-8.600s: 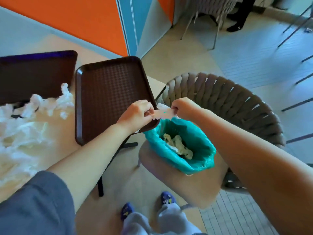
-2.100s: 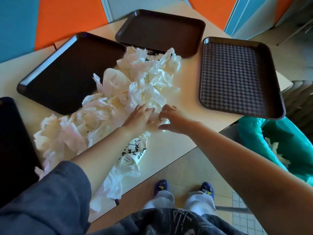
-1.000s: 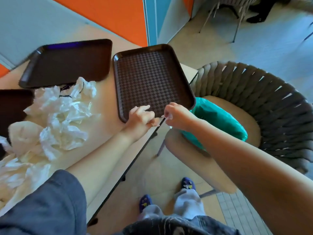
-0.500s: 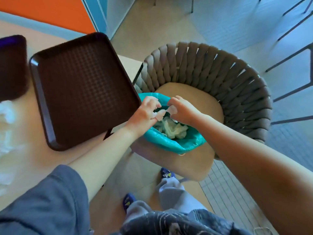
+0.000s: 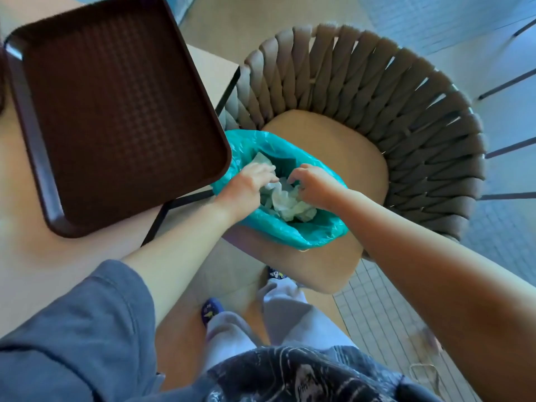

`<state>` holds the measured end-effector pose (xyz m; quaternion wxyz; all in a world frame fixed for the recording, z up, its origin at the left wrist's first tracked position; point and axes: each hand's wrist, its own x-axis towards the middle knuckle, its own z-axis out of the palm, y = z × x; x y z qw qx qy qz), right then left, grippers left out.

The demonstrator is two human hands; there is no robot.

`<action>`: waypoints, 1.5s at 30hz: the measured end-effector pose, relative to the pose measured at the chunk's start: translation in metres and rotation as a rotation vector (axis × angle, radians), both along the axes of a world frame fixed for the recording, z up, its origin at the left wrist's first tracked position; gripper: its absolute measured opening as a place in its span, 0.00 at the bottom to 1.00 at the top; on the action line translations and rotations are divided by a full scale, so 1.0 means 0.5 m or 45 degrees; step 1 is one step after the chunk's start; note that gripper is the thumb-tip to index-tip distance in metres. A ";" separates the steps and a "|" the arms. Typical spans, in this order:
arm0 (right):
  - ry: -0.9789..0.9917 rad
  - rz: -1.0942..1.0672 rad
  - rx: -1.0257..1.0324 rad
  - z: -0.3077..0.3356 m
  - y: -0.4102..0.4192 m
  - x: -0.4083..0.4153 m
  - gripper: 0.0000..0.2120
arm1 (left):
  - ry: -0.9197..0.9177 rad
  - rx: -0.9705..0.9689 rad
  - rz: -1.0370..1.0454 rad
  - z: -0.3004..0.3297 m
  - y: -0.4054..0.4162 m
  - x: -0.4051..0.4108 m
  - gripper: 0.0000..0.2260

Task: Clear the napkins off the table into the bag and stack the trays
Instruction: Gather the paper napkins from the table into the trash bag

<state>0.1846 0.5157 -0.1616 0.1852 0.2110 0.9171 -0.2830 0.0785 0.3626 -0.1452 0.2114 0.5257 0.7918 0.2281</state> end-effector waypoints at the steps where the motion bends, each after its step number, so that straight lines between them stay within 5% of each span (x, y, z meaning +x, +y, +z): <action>1: -0.001 0.006 0.008 0.002 0.001 -0.004 0.17 | -0.009 -0.005 0.022 0.002 -0.006 0.000 0.21; 17: 0.345 0.090 0.246 0.146 -0.178 -0.125 0.10 | -0.003 0.232 0.216 0.105 -0.233 0.004 0.08; 23: 0.563 0.176 0.317 0.186 -0.306 -0.170 0.11 | 0.227 0.268 0.336 0.152 -0.386 -0.009 0.09; 31: 0.579 0.500 0.282 0.189 -0.549 -0.248 0.18 | 0.539 0.034 0.669 0.163 -0.644 -0.034 0.21; 40: 0.455 0.763 0.175 0.177 -0.790 -0.314 0.27 | 0.580 -0.264 0.967 0.137 -0.890 -0.050 0.25; 45: 0.402 0.819 0.176 0.168 -0.880 -0.369 0.24 | 0.604 -0.400 1.091 0.128 -0.972 -0.090 0.27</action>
